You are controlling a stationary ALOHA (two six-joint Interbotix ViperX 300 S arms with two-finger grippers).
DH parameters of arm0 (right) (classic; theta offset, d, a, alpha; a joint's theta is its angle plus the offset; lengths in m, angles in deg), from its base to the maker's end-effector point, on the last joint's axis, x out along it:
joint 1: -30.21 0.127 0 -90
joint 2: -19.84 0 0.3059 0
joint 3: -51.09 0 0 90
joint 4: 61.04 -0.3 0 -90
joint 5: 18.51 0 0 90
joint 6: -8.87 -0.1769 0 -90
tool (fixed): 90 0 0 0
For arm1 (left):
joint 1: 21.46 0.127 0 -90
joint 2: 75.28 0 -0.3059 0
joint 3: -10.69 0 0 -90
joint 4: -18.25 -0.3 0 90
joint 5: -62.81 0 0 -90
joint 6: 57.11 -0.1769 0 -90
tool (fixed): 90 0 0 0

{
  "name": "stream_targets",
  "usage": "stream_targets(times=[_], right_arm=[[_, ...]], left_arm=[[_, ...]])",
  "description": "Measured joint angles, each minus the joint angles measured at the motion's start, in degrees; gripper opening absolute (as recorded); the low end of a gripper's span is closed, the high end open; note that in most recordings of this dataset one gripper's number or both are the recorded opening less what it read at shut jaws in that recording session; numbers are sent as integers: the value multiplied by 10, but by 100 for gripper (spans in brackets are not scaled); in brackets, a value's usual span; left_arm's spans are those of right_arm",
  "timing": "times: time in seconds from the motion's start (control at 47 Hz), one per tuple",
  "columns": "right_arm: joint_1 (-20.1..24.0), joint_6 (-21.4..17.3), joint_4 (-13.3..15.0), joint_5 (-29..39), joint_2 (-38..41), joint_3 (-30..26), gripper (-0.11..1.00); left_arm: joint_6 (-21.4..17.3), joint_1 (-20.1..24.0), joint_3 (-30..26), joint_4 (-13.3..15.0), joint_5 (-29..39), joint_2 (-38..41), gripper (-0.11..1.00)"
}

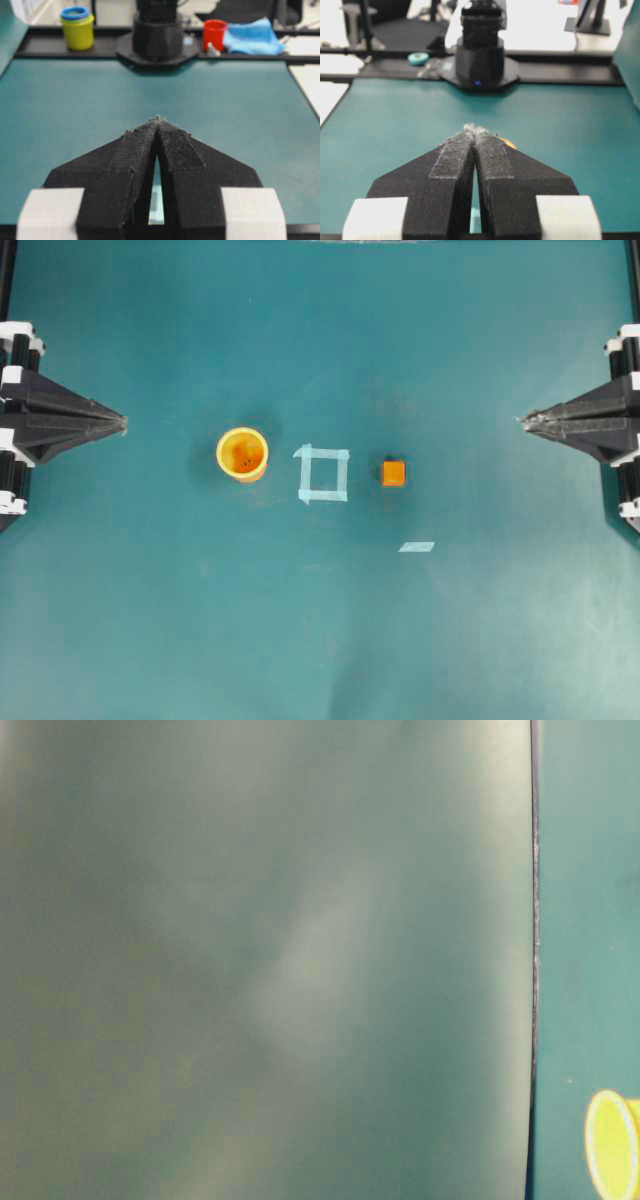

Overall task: Move the cup forward with left arm.
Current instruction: 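Open the left gripper wide while holding position beside the cup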

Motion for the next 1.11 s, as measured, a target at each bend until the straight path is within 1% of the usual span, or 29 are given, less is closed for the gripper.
stream_targets(times=[0.064, 0.213, 0.489, 0.723, 0.786, 0.85, 0.956, 1.02, 1.063, 1.105], right_arm=[[0, 0, -1, 0, 2, -2, 0], [0, 6, 2, 3, 18, -17, 0], [-1, 8, 4, 3, 41, -19, 0], [-2, 7, 3, 3, 44, -24, 0], [-2, 8, 4, 3, 44, -24, 0], [-2, 7, 4, 3, 44, -25, 0], [-2, 8, 3, 3, 44, -25, 0], [-2, 7, 4, 3, 44, -25, 0], [-2, 7, 4, 3, 44, -25, 0], [-2, 8, 4, 3, 44, -25, 0]], left_arm=[[0, 0, 0, 0, 11, 0, 1], [0, -1, 0, 0, 45, -4, 0], [0, -1, 0, 0, 57, -5, 0], [-1, -1, 0, 0, 65, -4, 1], [0, 0, 0, 0, 66, -5, 4], [0, -1, 0, 0, 68, -4, 12], [0, -1, 0, 0, 69, -4, 30], [-1, 0, 0, 0, 71, -4, 39], [0, -1, 0, 0, 72, -4, 43], [0, -1, 0, 0, 73, -4, 44]])
